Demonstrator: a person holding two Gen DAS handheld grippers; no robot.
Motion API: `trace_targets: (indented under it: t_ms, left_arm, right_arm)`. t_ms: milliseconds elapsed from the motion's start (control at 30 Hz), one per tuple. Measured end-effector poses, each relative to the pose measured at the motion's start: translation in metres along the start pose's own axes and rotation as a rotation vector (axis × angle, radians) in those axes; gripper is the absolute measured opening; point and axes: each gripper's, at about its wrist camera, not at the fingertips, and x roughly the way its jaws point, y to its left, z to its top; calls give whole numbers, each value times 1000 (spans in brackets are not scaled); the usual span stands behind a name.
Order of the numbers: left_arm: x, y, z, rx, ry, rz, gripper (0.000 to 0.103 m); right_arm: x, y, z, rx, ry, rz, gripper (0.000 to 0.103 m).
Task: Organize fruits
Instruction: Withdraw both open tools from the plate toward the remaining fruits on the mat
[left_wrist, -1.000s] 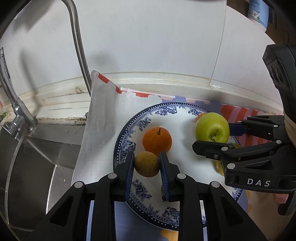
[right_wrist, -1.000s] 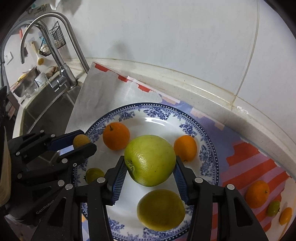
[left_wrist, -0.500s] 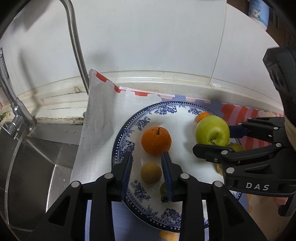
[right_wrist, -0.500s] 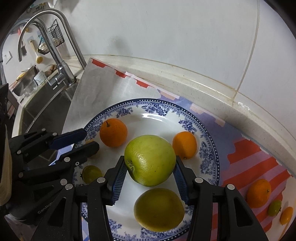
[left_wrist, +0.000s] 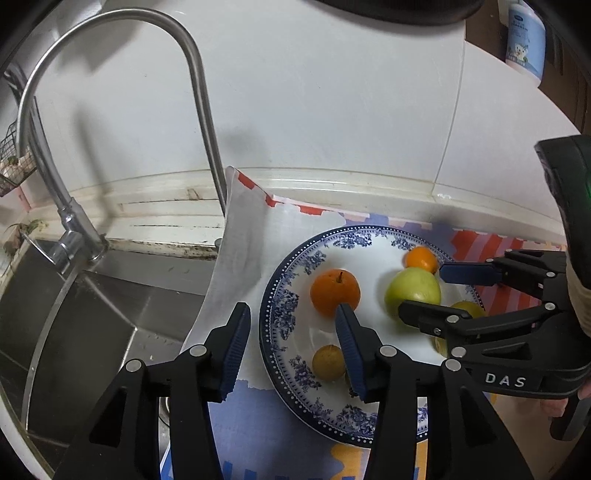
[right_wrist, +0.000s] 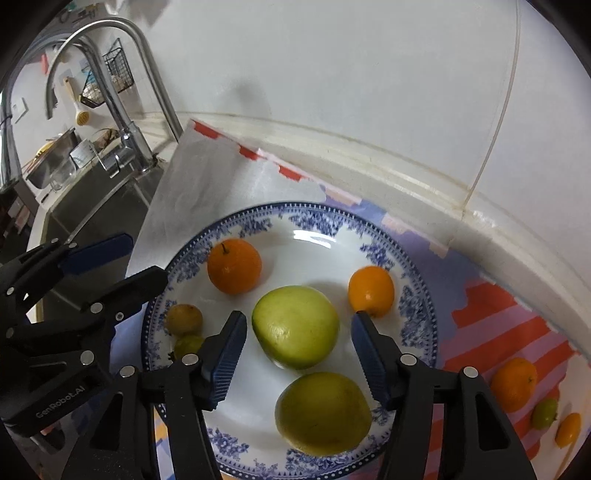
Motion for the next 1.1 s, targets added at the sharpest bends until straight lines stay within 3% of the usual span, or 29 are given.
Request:
trace_targets:
  t_ms: [367, 1100]
  left_arm:
    - [-32, -12, 0, 8, -58, -3, 50]
    - [-126, -90, -5, 93, -245, -82, 61]
  right_arm:
    - [-44, 2, -15, 16, -82, -14, 60]
    - [-180, -34, -81, 164, -293, -195, 60]
